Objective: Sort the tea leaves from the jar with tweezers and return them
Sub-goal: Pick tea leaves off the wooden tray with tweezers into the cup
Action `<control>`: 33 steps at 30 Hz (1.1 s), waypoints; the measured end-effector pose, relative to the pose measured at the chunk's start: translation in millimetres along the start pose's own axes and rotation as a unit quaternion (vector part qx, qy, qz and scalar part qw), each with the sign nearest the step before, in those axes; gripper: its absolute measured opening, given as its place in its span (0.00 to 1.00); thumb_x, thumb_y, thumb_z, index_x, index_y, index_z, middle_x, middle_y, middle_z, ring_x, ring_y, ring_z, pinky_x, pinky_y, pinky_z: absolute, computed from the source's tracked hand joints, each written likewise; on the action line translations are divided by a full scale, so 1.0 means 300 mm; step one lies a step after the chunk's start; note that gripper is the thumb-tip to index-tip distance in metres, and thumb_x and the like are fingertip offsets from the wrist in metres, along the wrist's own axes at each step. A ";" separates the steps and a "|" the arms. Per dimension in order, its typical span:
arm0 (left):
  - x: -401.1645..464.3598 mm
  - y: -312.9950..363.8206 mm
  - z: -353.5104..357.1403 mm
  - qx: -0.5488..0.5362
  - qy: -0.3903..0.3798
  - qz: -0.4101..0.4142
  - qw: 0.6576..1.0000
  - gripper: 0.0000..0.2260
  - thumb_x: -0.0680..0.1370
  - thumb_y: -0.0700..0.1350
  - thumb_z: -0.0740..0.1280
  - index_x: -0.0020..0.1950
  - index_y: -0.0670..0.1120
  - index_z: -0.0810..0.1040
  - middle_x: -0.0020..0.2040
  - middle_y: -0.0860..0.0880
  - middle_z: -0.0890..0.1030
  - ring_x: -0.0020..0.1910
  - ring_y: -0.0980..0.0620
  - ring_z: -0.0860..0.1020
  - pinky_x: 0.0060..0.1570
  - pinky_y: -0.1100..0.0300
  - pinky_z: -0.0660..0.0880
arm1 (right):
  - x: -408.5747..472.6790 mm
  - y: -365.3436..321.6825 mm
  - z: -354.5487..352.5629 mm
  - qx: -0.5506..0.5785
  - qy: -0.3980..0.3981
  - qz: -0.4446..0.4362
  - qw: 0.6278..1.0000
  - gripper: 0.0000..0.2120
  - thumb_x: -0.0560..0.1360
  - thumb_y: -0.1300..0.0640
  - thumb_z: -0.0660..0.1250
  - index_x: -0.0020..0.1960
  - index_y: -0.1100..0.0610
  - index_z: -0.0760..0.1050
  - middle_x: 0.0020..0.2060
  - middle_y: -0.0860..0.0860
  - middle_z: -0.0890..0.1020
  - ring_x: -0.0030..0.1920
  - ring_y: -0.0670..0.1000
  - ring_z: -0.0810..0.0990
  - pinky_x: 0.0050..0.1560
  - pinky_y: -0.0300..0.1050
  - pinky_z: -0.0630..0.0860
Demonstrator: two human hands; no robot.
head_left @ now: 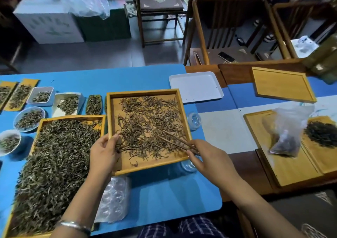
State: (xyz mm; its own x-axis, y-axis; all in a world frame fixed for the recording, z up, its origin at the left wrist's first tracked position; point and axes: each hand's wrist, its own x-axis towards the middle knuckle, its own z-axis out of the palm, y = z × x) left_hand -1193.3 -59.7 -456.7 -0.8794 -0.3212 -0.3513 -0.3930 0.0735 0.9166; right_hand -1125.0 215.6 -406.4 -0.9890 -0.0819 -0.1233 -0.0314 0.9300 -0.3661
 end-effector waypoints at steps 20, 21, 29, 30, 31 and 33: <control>0.002 0.018 0.086 -0.018 -0.030 -0.006 0.999 0.14 0.78 0.48 0.69 0.60 0.42 0.77 0.41 0.50 0.83 0.39 0.52 0.80 0.39 0.57 0.76 | -0.070 0.159 -0.005 0.005 0.006 0.009 1.000 0.13 0.78 0.47 0.61 0.60 0.49 0.73 0.49 0.44 0.80 0.44 0.49 0.81 0.35 0.41 0.69; 0.003 0.020 0.084 -0.013 -0.031 -0.004 0.999 0.15 0.78 0.48 0.69 0.61 0.42 0.77 0.42 0.49 0.83 0.40 0.51 0.80 0.40 0.57 0.76 | -0.071 0.159 -0.002 0.009 0.007 0.010 1.000 0.13 0.78 0.47 0.61 0.60 0.49 0.73 0.49 0.44 0.80 0.45 0.48 0.81 0.35 0.41 0.69; 0.000 0.032 0.100 0.005 -0.035 0.012 0.999 0.15 0.78 0.49 0.69 0.61 0.42 0.78 0.41 0.50 0.83 0.37 0.56 0.80 0.38 0.57 0.76 | -0.087 0.185 0.016 0.005 -0.011 0.008 1.000 0.14 0.79 0.46 0.59 0.62 0.49 0.71 0.52 0.44 0.79 0.47 0.48 0.80 0.38 0.44 0.73; 0.000 0.033 0.102 0.007 -0.035 0.014 0.999 0.14 0.78 0.49 0.69 0.60 0.43 0.79 0.40 0.51 0.83 0.36 0.57 0.80 0.37 0.58 0.75 | -0.093 0.192 0.016 0.001 -0.011 0.008 1.000 0.13 0.79 0.46 0.59 0.61 0.49 0.72 0.51 0.44 0.79 0.47 0.48 0.80 0.37 0.43 0.72; -0.001 0.035 0.105 0.009 -0.035 0.015 0.999 0.13 0.78 0.49 0.69 0.59 0.44 0.79 0.40 0.52 0.83 0.36 0.58 0.80 0.36 0.58 0.75 | -0.099 0.198 0.018 -0.003 -0.010 0.009 1.000 0.13 0.79 0.46 0.59 0.61 0.49 0.72 0.51 0.44 0.79 0.47 0.47 0.80 0.36 0.42 0.71; -0.003 0.036 0.106 0.009 -0.034 0.017 0.999 0.11 0.78 0.49 0.69 0.57 0.46 0.80 0.40 0.52 0.84 0.36 0.58 0.81 0.37 0.58 0.75 | -0.114 0.209 0.021 -0.004 -0.010 0.015 1.000 0.13 0.79 0.46 0.59 0.60 0.49 0.72 0.51 0.43 0.79 0.47 0.46 0.80 0.36 0.42 0.71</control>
State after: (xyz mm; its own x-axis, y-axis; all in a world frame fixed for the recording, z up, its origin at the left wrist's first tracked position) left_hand -1205.3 -28.4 -452.5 -0.9083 -0.2534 -0.3329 -0.3668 0.1000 0.9249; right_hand -1092.3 274.6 -430.9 -0.9863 -0.0620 -0.1529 -0.0039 0.9352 -0.3541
